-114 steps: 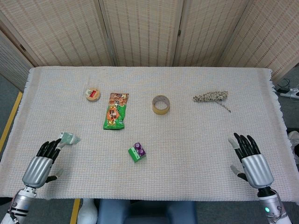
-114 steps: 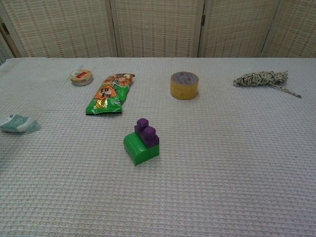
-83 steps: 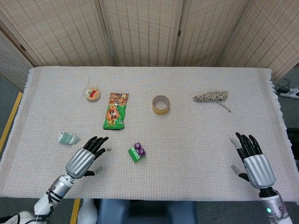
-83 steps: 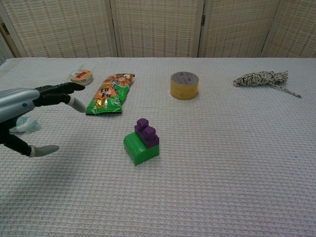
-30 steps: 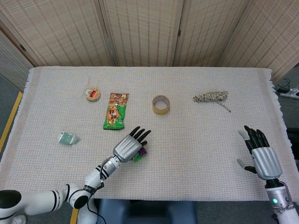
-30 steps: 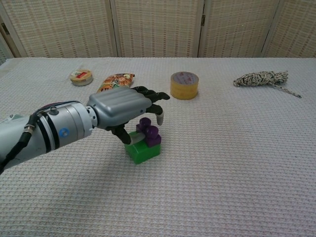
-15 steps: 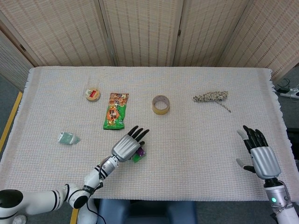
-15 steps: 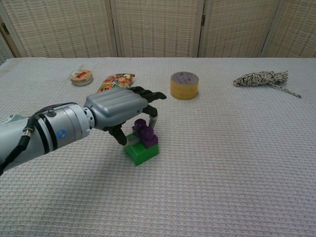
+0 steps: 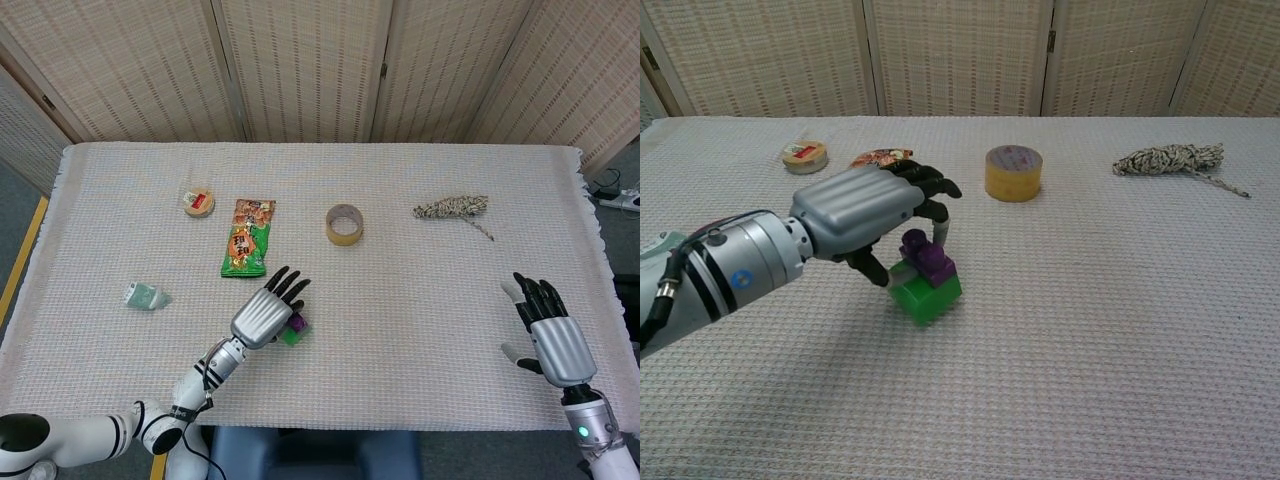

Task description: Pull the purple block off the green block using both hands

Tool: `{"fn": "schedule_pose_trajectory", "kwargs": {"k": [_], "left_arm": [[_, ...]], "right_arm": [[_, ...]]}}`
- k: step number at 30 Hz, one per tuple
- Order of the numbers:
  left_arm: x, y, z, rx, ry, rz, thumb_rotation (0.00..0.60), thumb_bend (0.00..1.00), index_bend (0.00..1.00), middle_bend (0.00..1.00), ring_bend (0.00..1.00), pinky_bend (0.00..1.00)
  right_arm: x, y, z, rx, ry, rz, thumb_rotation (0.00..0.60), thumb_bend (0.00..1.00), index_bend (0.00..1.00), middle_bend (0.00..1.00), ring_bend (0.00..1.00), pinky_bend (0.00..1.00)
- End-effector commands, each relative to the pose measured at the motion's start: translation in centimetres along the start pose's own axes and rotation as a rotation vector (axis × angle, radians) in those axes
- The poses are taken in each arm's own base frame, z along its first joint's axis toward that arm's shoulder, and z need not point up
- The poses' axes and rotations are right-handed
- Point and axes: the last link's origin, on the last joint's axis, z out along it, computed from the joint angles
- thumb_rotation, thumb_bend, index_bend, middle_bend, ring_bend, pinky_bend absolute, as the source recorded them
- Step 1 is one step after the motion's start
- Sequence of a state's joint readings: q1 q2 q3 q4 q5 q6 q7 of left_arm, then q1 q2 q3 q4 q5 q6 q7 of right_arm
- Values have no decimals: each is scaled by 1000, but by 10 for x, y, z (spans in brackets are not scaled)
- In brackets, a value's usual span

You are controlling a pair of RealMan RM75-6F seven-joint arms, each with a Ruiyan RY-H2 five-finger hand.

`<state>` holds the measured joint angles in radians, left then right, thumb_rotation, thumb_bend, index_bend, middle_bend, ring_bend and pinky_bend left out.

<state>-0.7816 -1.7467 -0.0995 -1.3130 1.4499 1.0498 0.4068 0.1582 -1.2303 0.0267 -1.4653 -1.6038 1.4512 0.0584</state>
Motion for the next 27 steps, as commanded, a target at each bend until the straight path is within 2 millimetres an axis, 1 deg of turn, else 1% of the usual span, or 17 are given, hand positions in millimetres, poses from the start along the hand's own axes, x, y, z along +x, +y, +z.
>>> {"fn": "schedule_pose_trajectory", "kwargs": {"k": [1, 5, 8, 11, 13, 16, 19, 23, 27], "left_arm": [[6, 4, -7, 0, 37, -70, 600, 403, 748, 168, 0, 0], [19, 9, -15, 0, 68, -182, 600, 406, 747, 175, 0, 0], [30, 11, -20, 2, 96, -215, 600, 408, 747, 179, 0, 0], [38, 11, -23, 18, 114, -237, 600, 410, 747, 180, 0, 0], [42, 11, -23, 38, 110, -262, 600, 411, 747, 181, 0, 0], [48, 8, -18, 79, 101, -300, 600, 415, 747, 185, 0, 0], [51, 4, -10, 119, 87, -296, 600, 418, 748, 192, 0, 0], [55, 3, -1, 171, 68, -331, 600, 419, 748, 195, 0, 0], [59, 2, 3, 224, 42, -393, 600, 422, 747, 201, 0, 0]], "right_arm": [[-4, -5, 7, 38, -33, 41, 600, 270, 0, 0, 0, 0], [-9, -18, 29, 145, -133, 184, 600, 270, 0, 0, 0, 0], [-14, -34, 47, 231, -177, 279, 600, 270, 0, 0, 0, 0], [-26, -51, 58, 282, -198, 392, 600, 270, 0, 0, 0, 0], [-39, -61, 64, 297, -226, 481, 600, 270, 0, 0, 0, 0], [-60, -73, 71, 284, -276, 618, 600, 270, 0, 0, 0, 0], [-81, -80, 78, 255, -313, 730, 600, 270, 0, 0, 0, 0], [-99, -94, 88, 234, -272, 880, 600, 270, 0, 0, 0, 0], [-109, -107, 97, 256, -234, 947, 600, 270, 0, 0, 0, 0]]}}
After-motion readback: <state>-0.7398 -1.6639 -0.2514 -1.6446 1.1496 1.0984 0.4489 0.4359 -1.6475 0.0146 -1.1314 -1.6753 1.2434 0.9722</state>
